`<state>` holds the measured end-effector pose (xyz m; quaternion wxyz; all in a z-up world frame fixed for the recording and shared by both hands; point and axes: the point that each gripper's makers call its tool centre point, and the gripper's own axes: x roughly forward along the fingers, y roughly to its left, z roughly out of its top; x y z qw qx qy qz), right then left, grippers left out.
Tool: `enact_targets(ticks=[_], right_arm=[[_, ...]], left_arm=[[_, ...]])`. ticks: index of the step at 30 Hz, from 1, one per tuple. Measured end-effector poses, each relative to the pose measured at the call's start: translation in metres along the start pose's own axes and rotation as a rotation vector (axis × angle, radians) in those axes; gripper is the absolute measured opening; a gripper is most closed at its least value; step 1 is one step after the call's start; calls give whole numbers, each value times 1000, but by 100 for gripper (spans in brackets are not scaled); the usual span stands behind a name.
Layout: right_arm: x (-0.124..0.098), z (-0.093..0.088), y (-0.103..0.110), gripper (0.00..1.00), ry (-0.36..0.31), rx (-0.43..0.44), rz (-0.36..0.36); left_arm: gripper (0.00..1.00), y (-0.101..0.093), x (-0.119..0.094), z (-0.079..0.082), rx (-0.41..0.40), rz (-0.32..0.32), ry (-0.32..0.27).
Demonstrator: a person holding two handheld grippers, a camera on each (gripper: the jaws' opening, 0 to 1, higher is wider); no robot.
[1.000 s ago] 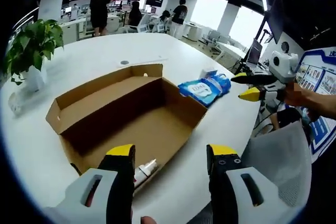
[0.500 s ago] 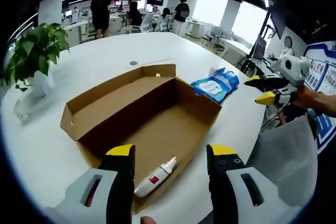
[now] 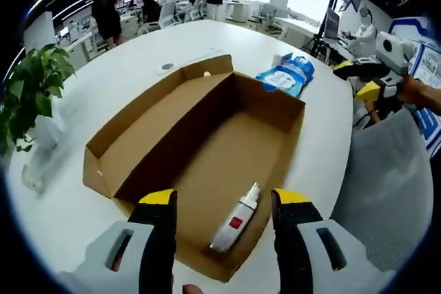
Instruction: Operate the shoe box by opening the lid, removing the specified soft item, and placing it in the target area until the item is outside and the box remains undamaged.
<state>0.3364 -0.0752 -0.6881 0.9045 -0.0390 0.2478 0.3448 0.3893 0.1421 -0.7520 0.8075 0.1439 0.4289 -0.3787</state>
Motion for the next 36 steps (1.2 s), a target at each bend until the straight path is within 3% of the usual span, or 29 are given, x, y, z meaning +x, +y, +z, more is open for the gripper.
enact_targets(ticks=[10, 20, 25, 36], right_arm=[[-4, 5, 3, 42, -10, 8, -8], [-9, 7, 4, 42, -9, 11, -20], [-10, 8, 2, 43, -8, 11, -27], [-10, 8, -2, 43, 3, 19, -32]], left_arm=[[58, 0, 13, -8, 25, -45, 65], [59, 1, 20, -10, 105, -69, 118], [60, 3, 30, -19, 152, -88, 160], [62, 10, 47, -28, 143, -138, 191]])
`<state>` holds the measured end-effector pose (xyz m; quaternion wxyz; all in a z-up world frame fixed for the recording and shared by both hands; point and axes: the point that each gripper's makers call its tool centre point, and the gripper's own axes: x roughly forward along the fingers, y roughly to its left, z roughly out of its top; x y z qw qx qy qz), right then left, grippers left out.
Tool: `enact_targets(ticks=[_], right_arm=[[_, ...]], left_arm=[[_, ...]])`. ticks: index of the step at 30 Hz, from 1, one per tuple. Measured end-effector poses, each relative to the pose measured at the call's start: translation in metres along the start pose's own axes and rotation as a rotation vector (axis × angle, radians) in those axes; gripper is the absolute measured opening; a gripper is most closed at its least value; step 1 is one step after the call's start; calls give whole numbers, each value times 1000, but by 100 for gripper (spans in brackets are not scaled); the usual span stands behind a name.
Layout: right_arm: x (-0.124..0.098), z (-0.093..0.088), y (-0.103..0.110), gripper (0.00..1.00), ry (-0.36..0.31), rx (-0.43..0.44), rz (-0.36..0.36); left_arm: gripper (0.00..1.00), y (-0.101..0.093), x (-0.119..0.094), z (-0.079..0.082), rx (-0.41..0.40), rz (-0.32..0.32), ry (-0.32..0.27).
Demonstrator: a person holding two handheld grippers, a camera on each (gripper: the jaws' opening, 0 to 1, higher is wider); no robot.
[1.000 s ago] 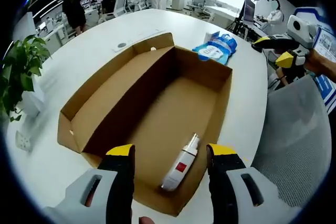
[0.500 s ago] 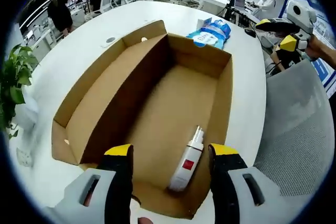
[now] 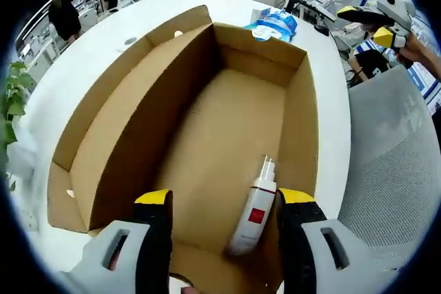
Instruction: Operate the shoe box by opening the lid, removing the specified soft item, and placing it in the target area until the item is outside and the box remains undamaged.
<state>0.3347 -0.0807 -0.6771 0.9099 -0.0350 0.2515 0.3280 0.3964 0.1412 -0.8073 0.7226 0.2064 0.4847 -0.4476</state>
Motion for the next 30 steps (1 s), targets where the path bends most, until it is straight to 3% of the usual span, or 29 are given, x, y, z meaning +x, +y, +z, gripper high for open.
enact_targets(ticks=[4, 14, 23, 30], right_arm=[[2, 0, 1, 43, 5, 0, 5], [8, 0, -3, 42, 7, 15, 2], [17, -1, -8, 42, 10, 30, 0], [21, -4, -6, 42, 10, 46, 9]], left_arm=[[61, -4, 5, -1, 7, -23, 13], [61, -6, 17, -8, 123, -28, 94], [65, -1, 15, -6, 113, -28, 99], [60, 4, 9, -5, 131, -22, 97]])
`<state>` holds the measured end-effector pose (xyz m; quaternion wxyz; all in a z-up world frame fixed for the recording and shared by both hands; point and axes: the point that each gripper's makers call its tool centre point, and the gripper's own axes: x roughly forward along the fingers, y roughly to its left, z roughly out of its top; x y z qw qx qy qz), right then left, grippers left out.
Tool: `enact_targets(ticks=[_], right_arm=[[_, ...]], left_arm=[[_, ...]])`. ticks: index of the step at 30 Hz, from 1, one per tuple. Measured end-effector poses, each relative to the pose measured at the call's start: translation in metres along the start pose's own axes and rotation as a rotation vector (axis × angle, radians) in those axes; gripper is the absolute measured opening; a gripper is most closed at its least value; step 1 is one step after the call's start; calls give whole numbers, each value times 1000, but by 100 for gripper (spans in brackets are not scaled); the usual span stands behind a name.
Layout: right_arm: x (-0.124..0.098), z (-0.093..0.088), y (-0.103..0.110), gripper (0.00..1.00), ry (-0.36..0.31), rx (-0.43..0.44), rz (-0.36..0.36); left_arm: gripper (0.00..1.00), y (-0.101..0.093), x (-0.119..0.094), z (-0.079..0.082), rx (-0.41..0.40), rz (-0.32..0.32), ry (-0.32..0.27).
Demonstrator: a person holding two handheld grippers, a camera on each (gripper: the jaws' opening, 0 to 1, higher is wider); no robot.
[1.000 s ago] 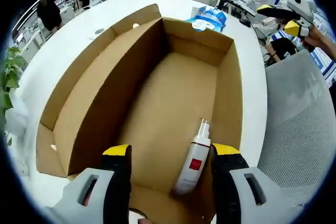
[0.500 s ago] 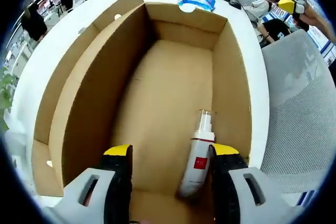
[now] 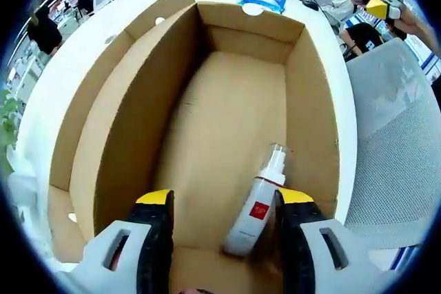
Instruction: Operate the shoe box by opening the lid, removing the specified soft item, and placing it in the target area until the item is outside and the box remains undamaged.
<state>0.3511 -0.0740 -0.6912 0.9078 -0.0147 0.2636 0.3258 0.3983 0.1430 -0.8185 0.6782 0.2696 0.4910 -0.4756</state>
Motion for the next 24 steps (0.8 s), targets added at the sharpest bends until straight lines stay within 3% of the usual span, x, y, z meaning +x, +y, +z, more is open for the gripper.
enact_targets(ticks=[5, 11, 16, 24], right_arm=[[1, -3, 3, 42, -1, 12, 4], [2, -7, 6, 41, 5, 17, 11], [1, -9, 6, 41, 7, 24, 6], [0, -12, 4, 40, 8, 40, -1]], left_arm=[[60, -16, 5, -2, 36, -66, 1], [51, -18, 13, -6, 94, -43, 32], [46, -24, 16, -3, 114, -65, 29], [21, -36, 24, -7, 187, -103, 50]])
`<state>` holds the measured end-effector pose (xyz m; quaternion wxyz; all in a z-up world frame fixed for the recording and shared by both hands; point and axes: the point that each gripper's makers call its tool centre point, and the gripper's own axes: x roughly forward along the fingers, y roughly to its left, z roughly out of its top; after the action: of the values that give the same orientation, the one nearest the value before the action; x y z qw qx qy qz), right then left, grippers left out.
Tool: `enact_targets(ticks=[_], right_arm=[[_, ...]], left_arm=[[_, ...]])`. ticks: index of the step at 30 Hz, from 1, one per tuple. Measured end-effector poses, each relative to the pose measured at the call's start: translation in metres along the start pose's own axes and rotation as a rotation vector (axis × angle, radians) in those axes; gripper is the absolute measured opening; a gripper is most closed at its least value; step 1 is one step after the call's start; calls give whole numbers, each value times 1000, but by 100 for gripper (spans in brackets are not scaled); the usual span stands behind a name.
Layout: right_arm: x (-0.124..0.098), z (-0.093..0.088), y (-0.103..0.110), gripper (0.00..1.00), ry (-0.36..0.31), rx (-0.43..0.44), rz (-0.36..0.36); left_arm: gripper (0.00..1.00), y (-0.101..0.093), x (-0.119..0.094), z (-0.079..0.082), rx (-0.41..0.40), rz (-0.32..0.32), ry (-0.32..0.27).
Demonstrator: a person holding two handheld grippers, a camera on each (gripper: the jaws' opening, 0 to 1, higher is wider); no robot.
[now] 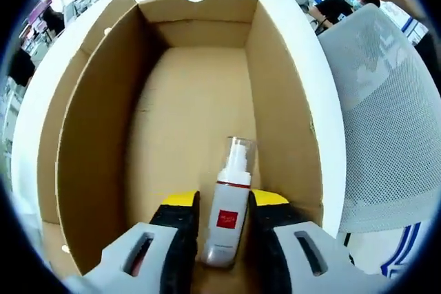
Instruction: Operate the shoe box by opening the lid, removing the specified soft item, and placing it in the target area until the item is outside and the box remains undamaged.
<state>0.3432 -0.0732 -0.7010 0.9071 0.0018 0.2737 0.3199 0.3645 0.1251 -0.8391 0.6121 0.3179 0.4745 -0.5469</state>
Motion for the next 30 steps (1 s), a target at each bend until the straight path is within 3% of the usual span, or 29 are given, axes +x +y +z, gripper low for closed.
enact_targets(ticks=[7, 19, 30], right_arm=[[-2, -4, 6, 40, 11, -2, 10], [0, -8, 15, 39, 5, 46, 46], [6, -11, 26, 38, 6, 111, 87]], left_arm=[[19, -3, -2, 1, -1, 21, -39], [19, 3, -14, -1, 94, 106, -37], [19, 11, -32, 16, 111, 178, -103]])
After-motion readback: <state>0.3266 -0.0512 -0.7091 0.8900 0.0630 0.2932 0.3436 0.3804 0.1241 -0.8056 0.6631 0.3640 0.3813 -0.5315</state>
